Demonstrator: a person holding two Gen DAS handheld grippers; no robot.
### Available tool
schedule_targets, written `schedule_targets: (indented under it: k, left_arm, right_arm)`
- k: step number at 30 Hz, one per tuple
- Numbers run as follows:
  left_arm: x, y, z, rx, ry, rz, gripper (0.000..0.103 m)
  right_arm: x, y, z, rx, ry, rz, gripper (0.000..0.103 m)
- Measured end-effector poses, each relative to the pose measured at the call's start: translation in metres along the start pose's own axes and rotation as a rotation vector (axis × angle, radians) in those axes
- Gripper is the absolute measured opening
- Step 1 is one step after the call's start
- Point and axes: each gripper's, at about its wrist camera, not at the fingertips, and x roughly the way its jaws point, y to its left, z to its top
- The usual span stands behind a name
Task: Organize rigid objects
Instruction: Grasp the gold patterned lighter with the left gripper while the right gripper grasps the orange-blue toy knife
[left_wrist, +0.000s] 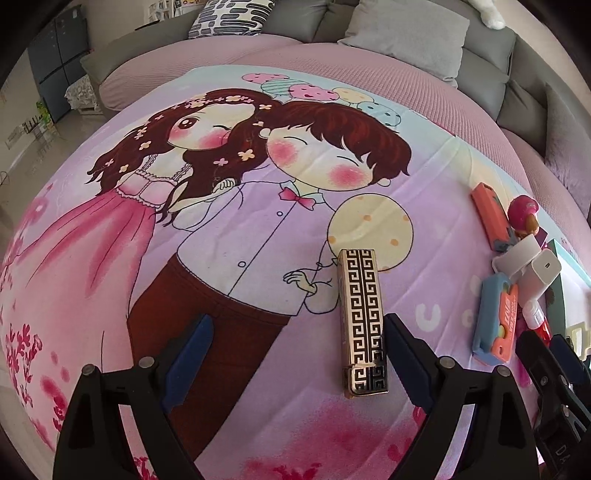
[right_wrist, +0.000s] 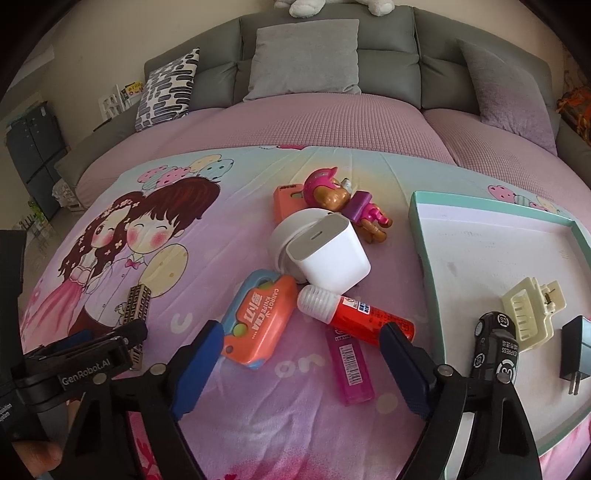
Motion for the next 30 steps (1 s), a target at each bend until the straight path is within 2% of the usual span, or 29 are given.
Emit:
schedule_targets:
  k: [4, 10, 11, 15, 17, 21, 23, 25, 28, 30]
  left_arm:
    - [0.000, 0.004, 0.001, -0.016, -0.002, -0.018, 0.092]
    - [-0.001, 0.008, 0.001, -0.026, -0.010, -0.041, 0.092]
    - [-0.001, 0.008, 0.002, -0.026, -0.012, -0.042, 0.092]
    - [0.001, 0.007, 0.003, -0.018, -0.019, -0.042, 0.092]
    - [0.002, 0.006, 0.004, -0.012, -0.023, -0.037, 0.092]
    - [0.006, 0.002, 0.007, 0.012, -0.028, -0.014, 0.091]
    - [0.007, -0.002, 0.008, 0.029, -0.030, -0.004, 0.086]
    - [0.007, -0.006, 0.009, 0.048, -0.034, 0.006, 0.075]
    - [0.006, -0.010, 0.009, 0.063, -0.039, -0.007, 0.065]
    - [0.006, -0.011, 0.009, 0.069, -0.040, -0.007, 0.063]
  right_arm:
    - [0.002, 0.014, 0.001, -0.029, -0.005, 0.014, 0.086]
    - [0.013, 0.034, 0.000, -0.061, 0.014, 0.028, 0.074]
    - [0.015, 0.035, -0.001, -0.059, 0.014, 0.026, 0.070]
    - [0.025, 0.031, -0.002, -0.033, 0.035, 0.020, 0.069]
    - [0.031, 0.029, -0.002, -0.022, 0.047, 0.015, 0.062]
    - [0.037, 0.029, -0.004, -0.014, 0.055, 0.008, 0.060]
    - [0.038, 0.031, -0.004, -0.029, 0.053, -0.003, 0.060]
    - [0.040, 0.034, -0.004, -0.047, 0.052, -0.017, 0.061]
    - [0.040, 0.033, -0.003, -0.047, 0.051, -0.017, 0.061]
    - [0.040, 0.032, -0.003, -0.045, 0.049, -0.014, 0.061]
